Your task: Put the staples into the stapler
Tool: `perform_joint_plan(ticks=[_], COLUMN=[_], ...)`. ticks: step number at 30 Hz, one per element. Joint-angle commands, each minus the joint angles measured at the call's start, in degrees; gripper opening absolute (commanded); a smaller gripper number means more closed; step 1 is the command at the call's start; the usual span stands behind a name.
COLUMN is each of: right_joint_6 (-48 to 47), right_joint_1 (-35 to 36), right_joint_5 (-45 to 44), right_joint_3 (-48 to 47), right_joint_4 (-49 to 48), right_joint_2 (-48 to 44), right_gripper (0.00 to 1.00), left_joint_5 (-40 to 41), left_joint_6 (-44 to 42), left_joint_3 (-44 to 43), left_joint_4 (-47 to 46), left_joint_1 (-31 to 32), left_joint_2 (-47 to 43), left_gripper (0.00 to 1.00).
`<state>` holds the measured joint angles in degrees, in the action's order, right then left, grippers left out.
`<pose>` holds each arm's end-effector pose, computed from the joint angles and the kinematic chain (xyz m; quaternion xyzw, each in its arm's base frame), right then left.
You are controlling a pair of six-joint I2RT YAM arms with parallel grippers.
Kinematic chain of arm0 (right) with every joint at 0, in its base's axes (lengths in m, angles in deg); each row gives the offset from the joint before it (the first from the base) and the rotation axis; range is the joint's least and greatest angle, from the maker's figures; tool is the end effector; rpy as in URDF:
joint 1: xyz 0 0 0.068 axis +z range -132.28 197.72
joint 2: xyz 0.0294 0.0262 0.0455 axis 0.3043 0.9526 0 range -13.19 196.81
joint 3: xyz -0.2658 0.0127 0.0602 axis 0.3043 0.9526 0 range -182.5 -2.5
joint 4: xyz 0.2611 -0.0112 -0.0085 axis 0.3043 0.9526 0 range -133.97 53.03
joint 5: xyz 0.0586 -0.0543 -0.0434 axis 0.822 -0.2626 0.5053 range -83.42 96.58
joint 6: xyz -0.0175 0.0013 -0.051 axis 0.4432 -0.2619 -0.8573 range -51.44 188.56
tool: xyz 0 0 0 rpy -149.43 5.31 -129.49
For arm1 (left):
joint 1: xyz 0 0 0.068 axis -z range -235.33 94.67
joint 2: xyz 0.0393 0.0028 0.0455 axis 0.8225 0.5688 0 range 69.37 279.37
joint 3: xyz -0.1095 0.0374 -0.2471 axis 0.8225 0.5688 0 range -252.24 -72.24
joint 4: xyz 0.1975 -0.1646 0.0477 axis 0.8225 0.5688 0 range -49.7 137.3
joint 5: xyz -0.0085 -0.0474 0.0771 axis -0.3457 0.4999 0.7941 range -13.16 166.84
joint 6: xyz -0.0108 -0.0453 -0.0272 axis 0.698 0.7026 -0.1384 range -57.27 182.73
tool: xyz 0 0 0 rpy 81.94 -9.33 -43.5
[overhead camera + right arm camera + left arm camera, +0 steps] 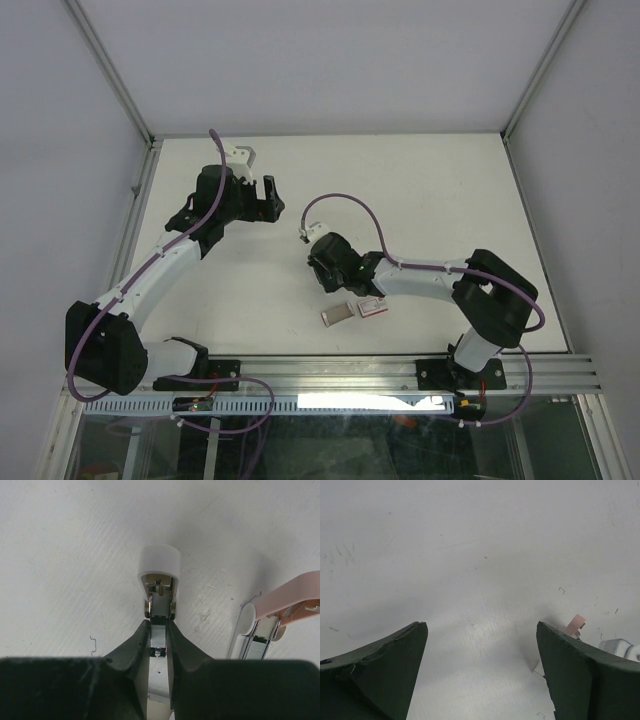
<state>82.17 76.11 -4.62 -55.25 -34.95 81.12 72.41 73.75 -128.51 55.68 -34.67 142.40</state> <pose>0.1800 0.2793 0.1750 -0.3265 0.8788 0.1230 0.3256 0.2682 -0.1040 0.2946 0.0921 0.8699 -0.1645 0.4558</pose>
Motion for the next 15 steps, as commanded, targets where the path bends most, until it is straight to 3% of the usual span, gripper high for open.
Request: perform_joint_plan(ticks=[1,6,15], right_joint_6=[0.40,0.64,1.71], right_joint_1=[0.23,0.23,0.24], right_joint_5=[-1.13,-1.35,-1.47], right_joint_3=[-1.84,-2.15,-2.40], right_joint_4=[-2.08,-1.63,-0.40], right_joint_2=[0.54,0.19,-2.44], right_gripper=[0.23,0.33,0.39], left_joint_5=[1.27,1.35,1.74], left_joint_6=[-0.68,-0.79,-0.67], left_joint_3=[0.04,0.03,0.27], left_joint_4=[-2.10,-2.10,-2.05], left_joint_1=[0.35,0.34,0.34], left_joint_2=[-2.58,-2.69,-3.19], left_gripper=[0.94,0.94,0.94])
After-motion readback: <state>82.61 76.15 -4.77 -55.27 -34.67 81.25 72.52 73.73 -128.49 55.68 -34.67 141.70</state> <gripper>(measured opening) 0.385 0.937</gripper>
